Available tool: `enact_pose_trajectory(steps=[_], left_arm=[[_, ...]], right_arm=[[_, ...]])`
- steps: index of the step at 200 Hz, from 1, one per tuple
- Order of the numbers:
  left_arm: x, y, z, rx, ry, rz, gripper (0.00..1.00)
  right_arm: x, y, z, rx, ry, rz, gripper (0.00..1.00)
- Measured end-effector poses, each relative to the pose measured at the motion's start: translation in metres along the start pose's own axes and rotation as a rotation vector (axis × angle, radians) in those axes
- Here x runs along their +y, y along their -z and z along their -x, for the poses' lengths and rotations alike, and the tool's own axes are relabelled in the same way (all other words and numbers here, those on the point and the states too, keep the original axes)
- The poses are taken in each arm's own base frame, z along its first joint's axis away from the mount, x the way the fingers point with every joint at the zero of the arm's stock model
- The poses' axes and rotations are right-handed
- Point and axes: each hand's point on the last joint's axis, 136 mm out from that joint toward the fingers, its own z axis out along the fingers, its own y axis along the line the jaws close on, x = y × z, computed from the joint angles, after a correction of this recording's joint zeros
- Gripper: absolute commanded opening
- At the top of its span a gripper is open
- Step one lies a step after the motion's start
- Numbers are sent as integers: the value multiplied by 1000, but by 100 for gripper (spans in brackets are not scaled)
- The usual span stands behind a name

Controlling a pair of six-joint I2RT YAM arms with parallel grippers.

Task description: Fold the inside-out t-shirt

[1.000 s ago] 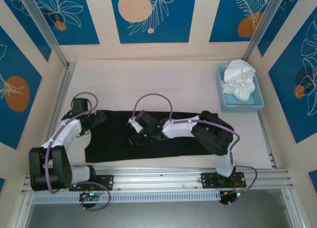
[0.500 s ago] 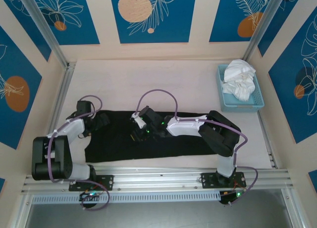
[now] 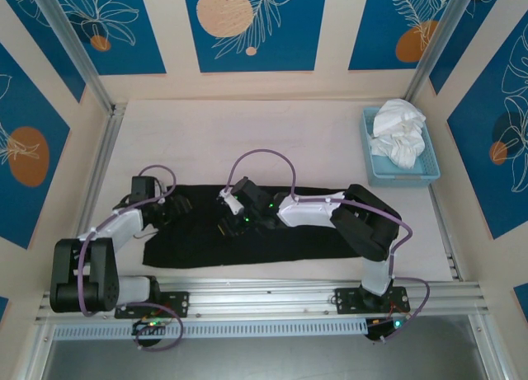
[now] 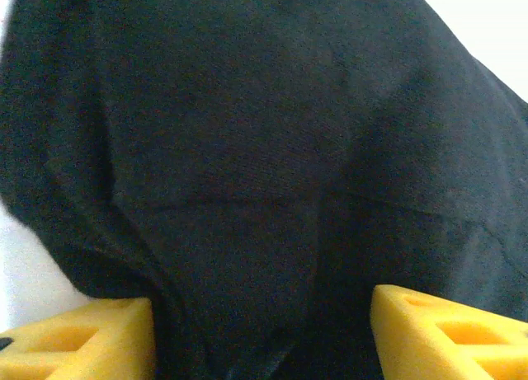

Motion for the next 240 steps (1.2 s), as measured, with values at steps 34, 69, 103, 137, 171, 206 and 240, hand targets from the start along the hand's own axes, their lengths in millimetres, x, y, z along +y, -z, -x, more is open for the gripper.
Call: enact_pose_trajectory(steps=[34, 69, 103, 137, 171, 206, 240], left_arm=[[-7, -2, -14, 47, 3, -53, 49], [-9, -5, -23, 76, 9, -83, 31], [-16, -7, -24, 78, 22, -131, 0], [-24, -8, -18, 59, 49, -175, 0], [-26, 2, -7, 13, 71, -154, 0], [-28, 27, 32, -78, 45, -42, 0], [-19, 59, 78, -177, 2, 116, 0]], right_arm=[[3, -1, -1, 3, 6, 1, 35], [4, -1, -3, 8, 8, -4, 38], [-1, 2, -4, 11, 6, -34, 41], [0, 24, 14, -45, 12, -64, 42], [-8, 59, 34, -130, 2, -107, 47], [-41, 96, 40, -202, -51, -187, 48], [-74, 123, 36, -246, -114, -243, 49]])
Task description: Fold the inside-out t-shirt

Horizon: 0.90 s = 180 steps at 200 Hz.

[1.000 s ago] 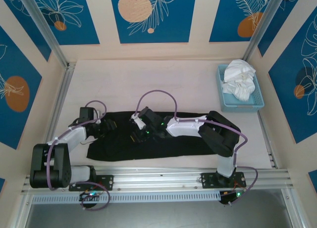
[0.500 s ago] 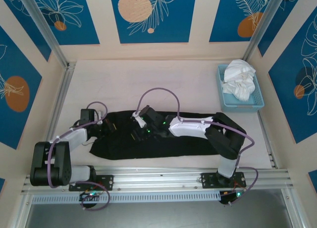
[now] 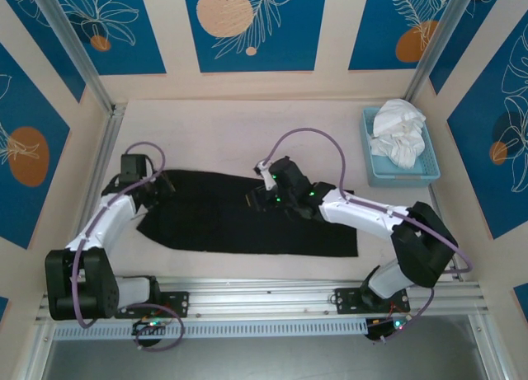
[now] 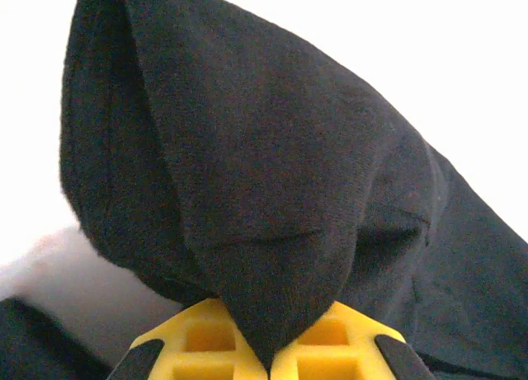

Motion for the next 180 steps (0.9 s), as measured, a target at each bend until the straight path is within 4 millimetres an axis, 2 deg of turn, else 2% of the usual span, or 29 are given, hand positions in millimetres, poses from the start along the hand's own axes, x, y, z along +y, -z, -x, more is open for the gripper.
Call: enact_pose_trajectory(steps=[28, 54, 77, 104, 125, 158, 180], left_arm=[[17, 21, 46, -62, -86, 193, 0], [24, 45, 94, -134, -182, 358, 0], [28, 54, 115, -157, -236, 451, 0], [29, 51, 102, -102, -298, 518, 0], [13, 47, 86, -63, -364, 515, 0], [-36, 39, 50, -15, -433, 418, 0], [-83, 32, 10, 20, -433, 272, 0]], right_arm=[[-29, 13, -1, -25, -50, -43, 49], [-52, 26, -3, -49, -100, -69, 49], [-71, 38, -8, -69, -150, -93, 49], [-87, 47, -13, -82, -199, -109, 49], [-90, 49, -15, -82, -219, -107, 49], [-91, 50, -16, -81, -223, -107, 50], [-93, 56, -13, -97, -227, -112, 50]])
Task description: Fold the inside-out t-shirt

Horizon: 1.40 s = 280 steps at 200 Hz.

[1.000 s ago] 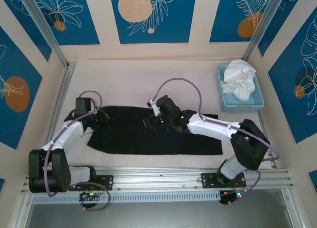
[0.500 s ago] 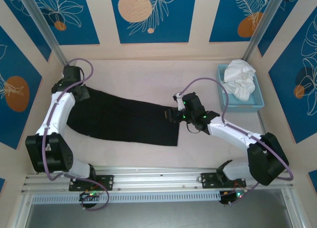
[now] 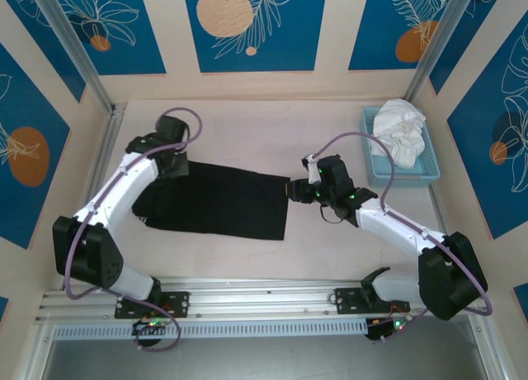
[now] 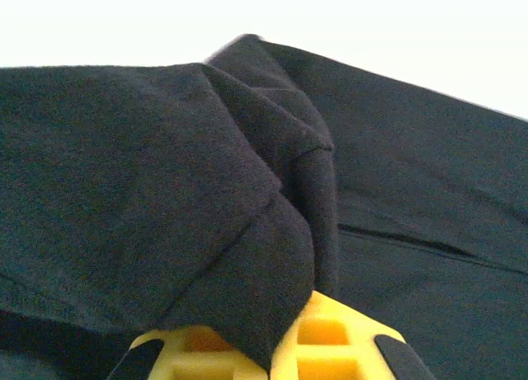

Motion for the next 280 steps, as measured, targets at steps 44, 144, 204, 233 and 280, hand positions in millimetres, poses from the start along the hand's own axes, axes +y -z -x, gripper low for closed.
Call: enact_pose_trajectory(steps=[44, 144, 204, 233, 280], left_arm=[[-129, 16, -40, 50, -4, -303, 16], [-228, 29, -44, 152, 79, -700, 68], [-156, 40, -82, 104, 20, -645, 68], [-149, 19, -123, 191, -29, -590, 66], [-157, 4, -146, 247, -81, -581, 24]], right_arm=[[-14, 10, 3, -12, -34, -36, 50], [-33, 10, -3, 13, -145, -64, 56], [23, -56, -6, 153, -86, 114, 62], [38, -83, -6, 193, -72, 162, 56], [48, -104, 0, 226, -77, 203, 17]])
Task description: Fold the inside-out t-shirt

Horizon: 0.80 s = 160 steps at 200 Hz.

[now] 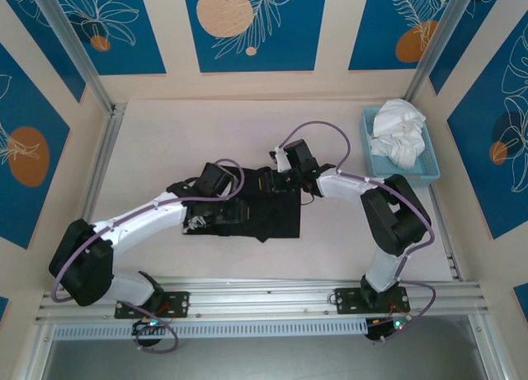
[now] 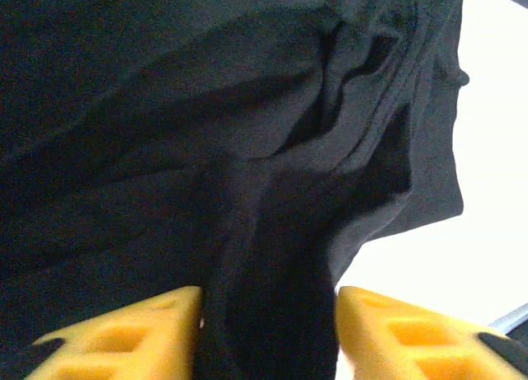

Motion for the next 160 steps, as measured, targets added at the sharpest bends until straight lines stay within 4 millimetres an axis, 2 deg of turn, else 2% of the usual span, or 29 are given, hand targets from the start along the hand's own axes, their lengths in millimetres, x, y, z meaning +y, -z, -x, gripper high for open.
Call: enact_pose_trajectory(steps=[12, 24, 46, 68, 93, 113, 128, 144, 152, 160], left_arm=[[-4, -2, 1, -4, -11, -16, 8], [-10, -2, 4, -16, -17, -38, 0], [-22, 2, 11, -50, -41, -82, 0], [-39, 16, 21, -115, -70, -145, 0], [-67, 37, 34, -211, -128, -246, 0], [-92, 41, 38, -253, -187, -321, 0], [-108, 32, 36, -255, -230, -359, 0], [-123, 8, 28, -225, -275, -376, 2], [-129, -5, 23, -205, -297, -378, 8], [-135, -20, 17, -177, -313, -381, 19]], right_arm=[[2, 3, 5, -5, -1, -1, 12], [2, 7, 9, -7, -3, -4, 8], [0, 20, 19, -8, -34, -4, 4], [6, 37, 34, -5, -58, 20, 4], [17, 57, 58, -9, -81, 56, 5], [18, 71, 72, -3, -108, 71, 6], [4, 74, 77, 9, -144, 62, 9], [-29, 65, 75, 43, -215, 27, 13], [-49, 57, 70, 68, -252, 5, 18], [-68, 49, 63, 97, -288, -19, 23]])
